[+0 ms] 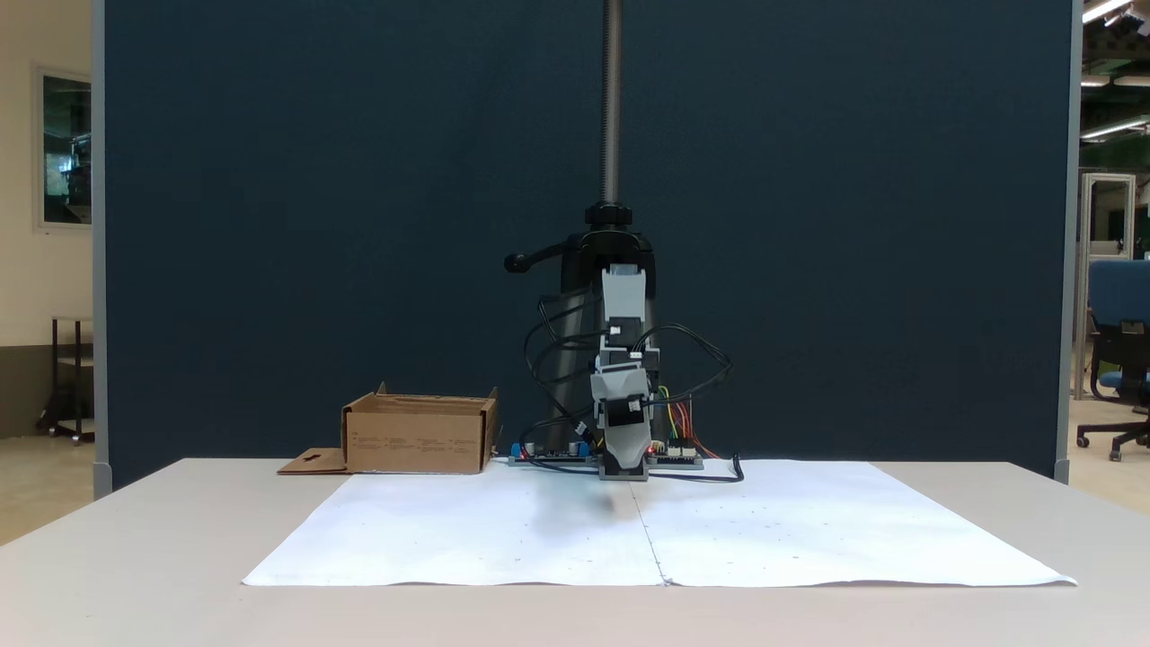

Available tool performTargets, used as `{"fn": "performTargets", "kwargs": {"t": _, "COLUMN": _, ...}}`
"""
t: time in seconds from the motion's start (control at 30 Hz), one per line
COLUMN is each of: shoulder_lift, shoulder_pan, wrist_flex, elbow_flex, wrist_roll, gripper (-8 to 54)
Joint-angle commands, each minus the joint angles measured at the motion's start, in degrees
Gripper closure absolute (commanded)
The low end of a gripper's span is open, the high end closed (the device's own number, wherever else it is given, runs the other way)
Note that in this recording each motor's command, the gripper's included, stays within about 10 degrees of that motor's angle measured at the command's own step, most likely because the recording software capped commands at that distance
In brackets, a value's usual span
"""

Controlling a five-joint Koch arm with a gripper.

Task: Grasp a green dice and put it in the bin.

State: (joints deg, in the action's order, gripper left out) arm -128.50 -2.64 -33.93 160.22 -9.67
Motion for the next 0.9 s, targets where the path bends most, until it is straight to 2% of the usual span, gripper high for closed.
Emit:
{"fn": "performTargets", "kwargs": {"t": 0.0, "shoulder_lift": -4.31, "shoulder_pan": 0.26, "wrist_flex": -9.56, "elbow_flex": 0.09, "wrist_roll": -1.93, "gripper": 1.4}}
{"fn": "performTargets", "kwargs": {"t": 0.63, "shoulder_lift": -6.5, "shoulder_pan": 5.63, "wrist_flex": -44.98, "elbow_flex": 16.44, "wrist_roll": 5.89, "gripper": 1.5}}
{"fn": "performTargets", "kwargs": {"t": 0.87, "shoulder_lift": -6.86, "shoulder_pan": 5.45, "wrist_flex": -48.78, "elbow_flex": 19.16, "wrist_roll": 7.73, "gripper": 0.4}}
